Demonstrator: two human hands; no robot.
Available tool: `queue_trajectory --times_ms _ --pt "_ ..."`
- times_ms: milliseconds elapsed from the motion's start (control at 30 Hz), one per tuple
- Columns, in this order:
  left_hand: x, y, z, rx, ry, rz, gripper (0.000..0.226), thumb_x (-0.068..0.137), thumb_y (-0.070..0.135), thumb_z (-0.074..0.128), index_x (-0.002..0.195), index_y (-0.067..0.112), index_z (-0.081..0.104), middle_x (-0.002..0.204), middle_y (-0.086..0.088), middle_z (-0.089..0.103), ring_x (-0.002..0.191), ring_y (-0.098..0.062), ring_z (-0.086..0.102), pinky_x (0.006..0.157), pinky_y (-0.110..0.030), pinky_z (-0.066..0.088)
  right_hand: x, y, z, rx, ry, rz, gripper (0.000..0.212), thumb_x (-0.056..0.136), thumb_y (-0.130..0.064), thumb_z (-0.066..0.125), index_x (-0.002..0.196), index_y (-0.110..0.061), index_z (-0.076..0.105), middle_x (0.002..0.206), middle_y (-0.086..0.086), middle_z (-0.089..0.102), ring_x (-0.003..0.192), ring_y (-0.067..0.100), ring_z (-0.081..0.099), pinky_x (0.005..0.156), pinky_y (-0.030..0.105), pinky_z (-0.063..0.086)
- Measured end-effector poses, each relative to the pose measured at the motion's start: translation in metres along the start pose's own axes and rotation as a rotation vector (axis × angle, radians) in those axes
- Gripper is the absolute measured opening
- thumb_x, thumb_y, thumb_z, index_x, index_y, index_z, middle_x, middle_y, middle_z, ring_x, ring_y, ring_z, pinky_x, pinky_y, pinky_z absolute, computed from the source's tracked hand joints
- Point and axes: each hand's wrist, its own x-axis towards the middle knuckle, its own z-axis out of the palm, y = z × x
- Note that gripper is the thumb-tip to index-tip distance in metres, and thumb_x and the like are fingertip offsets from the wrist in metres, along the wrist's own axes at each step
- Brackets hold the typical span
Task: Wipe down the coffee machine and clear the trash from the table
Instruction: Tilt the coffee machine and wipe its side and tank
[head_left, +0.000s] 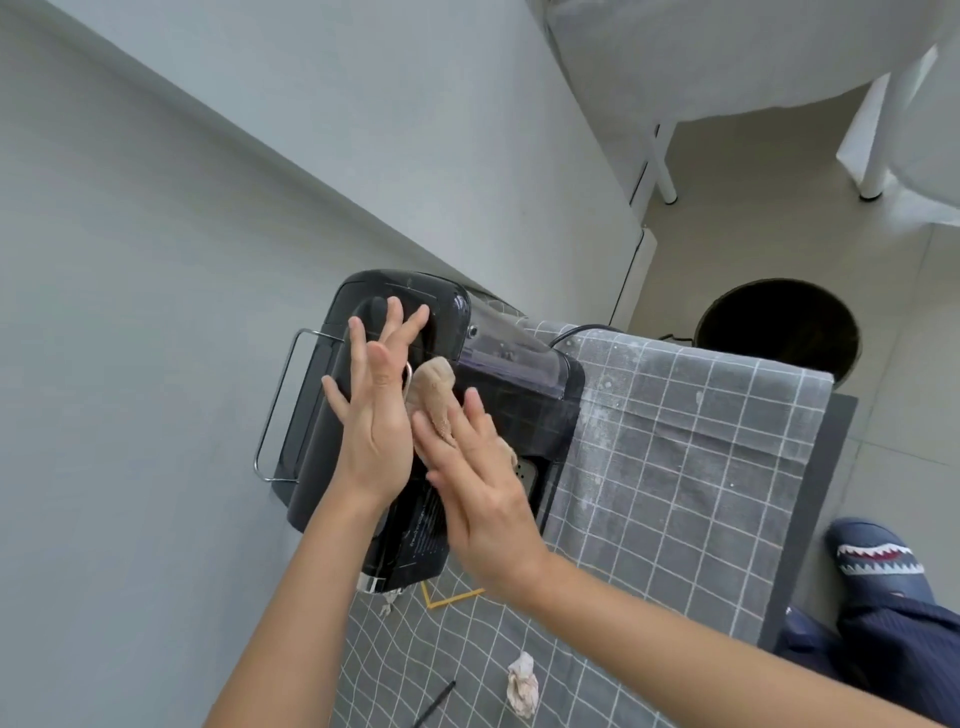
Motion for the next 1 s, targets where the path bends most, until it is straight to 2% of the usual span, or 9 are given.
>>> queue_trajectory --times_ms 133,233,367,400,533,633,733,867,1000 --pt "-0.001 0.003 0.000 0.006 -0.013 -0.004 0.067 0.080 0.073 -0.010 0.132 0.061 0.030 0.152 0.035 0.012 0.141 0.006 -0.016 0.107 -0.045 -0.027 0.047 0.015 -0.017 0.002 0.068 0.088 0.041 0.102 -0.012 0.043 0.141 -0.006 0.050 0.156 0.016 0.032 0.151 0.032 0.015 0.121 0.043 0.023" --pt "0.000 0.006 0.001 -0.003 -0.021 0.001 0.061 0.082 0.069 -0.009 0.130 0.063 0.029 0.152 0.033 0.013 0.141 0.007 -0.016 0.107 -0.043 -0.027 0.050 0.020 -0.021 -0.049 0.073 0.084 0.039 0.101 -0.007 0.045 0.139 -0.006 0.052 0.157 0.017 0.030 0.151 0.035 0.012 0.120 0.052 0.021" --pt "-0.002 0.006 0.002 -0.071 -0.018 0.008 0.078 0.081 0.071 -0.007 0.139 0.045 0.038 0.154 0.026 0.017 0.143 0.002 -0.014 0.094 -0.003 -0.025 -0.007 0.021 -0.013 -0.103 -0.139 -0.199 0.036 0.099 0.001 0.050 0.133 -0.006 0.059 0.153 0.020 0.033 0.150 0.036 0.015 0.117 0.057 0.026" --pt "-0.002 0.006 0.001 -0.076 -0.016 0.010 0.079 0.081 0.072 -0.006 0.139 0.044 0.038 0.155 0.026 0.017 0.143 0.002 -0.014 0.091 0.001 -0.024 -0.006 0.023 -0.014 -0.099 -0.151 -0.229 0.035 0.099 0.000 0.050 0.132 -0.007 0.060 0.152 0.020 0.033 0.150 0.034 0.014 0.117 0.054 0.027" --pt "0.002 -0.001 0.001 -0.018 -0.023 0.006 0.077 0.077 0.078 -0.009 0.136 0.055 0.035 0.152 0.033 0.016 0.142 0.005 -0.015 0.100 -0.033 -0.029 0.047 0.028 -0.025 -0.107 -0.003 -0.101 0.034 0.097 -0.001 0.052 0.128 -0.009 0.064 0.155 0.022 0.031 0.149 0.039 0.014 0.121 0.036 0.018" --pt "0.002 -0.001 0.001 0.006 -0.017 0.011 0.076 0.078 0.077 -0.009 0.136 0.055 0.035 0.152 0.032 0.016 0.141 0.005 -0.016 0.101 -0.037 -0.029 0.050 0.025 -0.023 -0.079 0.023 -0.030 0.033 0.098 -0.003 0.051 0.128 -0.010 0.064 0.158 0.019 0.025 0.150 0.038 0.009 0.122 0.041 0.016" --pt "0.001 0.000 0.000 0.021 -0.004 0.001 0.070 0.085 0.069 -0.007 0.137 0.051 0.036 0.152 0.032 0.016 0.141 0.006 -0.015 0.105 -0.042 -0.028 0.017 0.022 -0.015 -0.063 -0.070 -0.116 0.036 0.097 -0.001 0.053 0.131 -0.010 0.061 0.157 0.019 0.023 0.150 0.041 0.009 0.121 0.050 0.020" --pt "0.001 0.001 0.002 0.039 0.014 -0.008 0.061 0.089 0.059 -0.004 0.135 0.054 0.035 0.152 0.033 0.016 0.140 0.008 -0.014 0.108 -0.044 -0.025 0.043 0.033 -0.026 -0.068 -0.050 -0.149 0.038 0.097 0.001 0.052 0.132 -0.009 0.060 0.156 0.026 0.024 0.149 0.042 0.010 0.122 0.041 0.016" --pt "0.002 0.001 0.003 0.043 0.009 -0.011 0.055 0.094 0.051 -0.003 0.136 0.053 0.033 0.152 0.032 0.016 0.141 0.006 -0.014 0.109 -0.046 -0.025 0.092 0.033 -0.034 0.074 0.172 0.291 0.041 0.104 -0.015 0.043 0.143 -0.021 0.048 0.163 0.007 0.019 0.152 0.023 0.008 0.122 0.046 0.020"
